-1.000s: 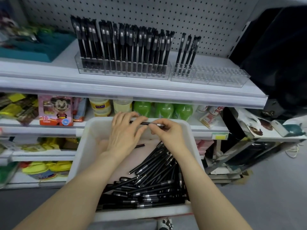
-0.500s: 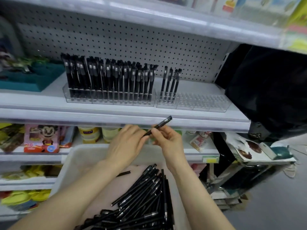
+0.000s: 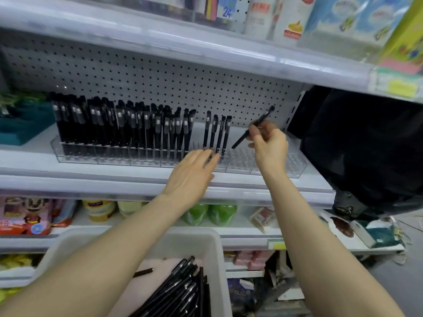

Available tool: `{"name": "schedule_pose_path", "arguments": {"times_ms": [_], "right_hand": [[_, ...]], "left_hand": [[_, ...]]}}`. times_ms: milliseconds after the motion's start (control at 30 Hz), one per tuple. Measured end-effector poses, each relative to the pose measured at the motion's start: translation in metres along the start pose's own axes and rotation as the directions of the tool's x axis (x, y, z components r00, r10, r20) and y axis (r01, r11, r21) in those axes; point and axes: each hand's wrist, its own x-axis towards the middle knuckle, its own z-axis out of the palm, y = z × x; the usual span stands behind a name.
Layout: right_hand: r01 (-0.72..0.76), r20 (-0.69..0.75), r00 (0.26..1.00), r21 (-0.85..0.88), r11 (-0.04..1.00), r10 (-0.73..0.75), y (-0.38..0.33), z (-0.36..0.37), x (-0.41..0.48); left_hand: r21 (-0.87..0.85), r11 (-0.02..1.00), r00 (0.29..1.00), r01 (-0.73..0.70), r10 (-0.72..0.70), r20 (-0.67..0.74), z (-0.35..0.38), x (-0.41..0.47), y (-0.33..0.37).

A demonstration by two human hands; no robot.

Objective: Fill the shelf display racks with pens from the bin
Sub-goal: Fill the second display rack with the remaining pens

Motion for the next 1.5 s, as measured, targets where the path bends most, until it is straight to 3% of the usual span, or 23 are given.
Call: {"name": "schedule_pose_path", "arguments": {"times_ms": [300,767,933,1133,1300,1500], "right_hand": [[0.115,0.188,0.98,-0.257,0.959,-0.067,0.028,0.028,0.01],[0.094,0.171,0.985,-0.355,0.93,-0.034,0.026,0.033,0.005],[0.05,0.135,0.991,-0.436,0.899,0.011,0.015,0.029,-0.003],[0.116,0.055,0.993,-0.391,0.913,-0.102,-0.006,0.025,-0.061],[0.147,0.158,0.983,-0.341,0.929,-0.097,-0.012,0.037,-0.14],[0.158,0.323,0.946,-0.352,0.922,-0.039,0.003,0.051,-0.221]], "left_hand": [[-0.022,1.0,0.998,0.019,-0.02,-0.058,0.006,0.002,-0.001],[-0.064,0.998,0.997,-0.025,0.02,-0.08,0.008,-0.005,-0.005],[-0.115,0.993,0.996,0.028,-0.037,-0.079,-0.005,-0.035,-0.012],[-0.183,0.978,0.988,0.101,-0.12,-0.099,-0.021,-0.097,-0.022],[-0.182,0.975,0.985,0.13,-0.148,-0.089,-0.016,-0.156,-0.034],[-0.18,0.97,0.986,0.165,-0.162,0.033,0.007,-0.198,-0.035]]}}
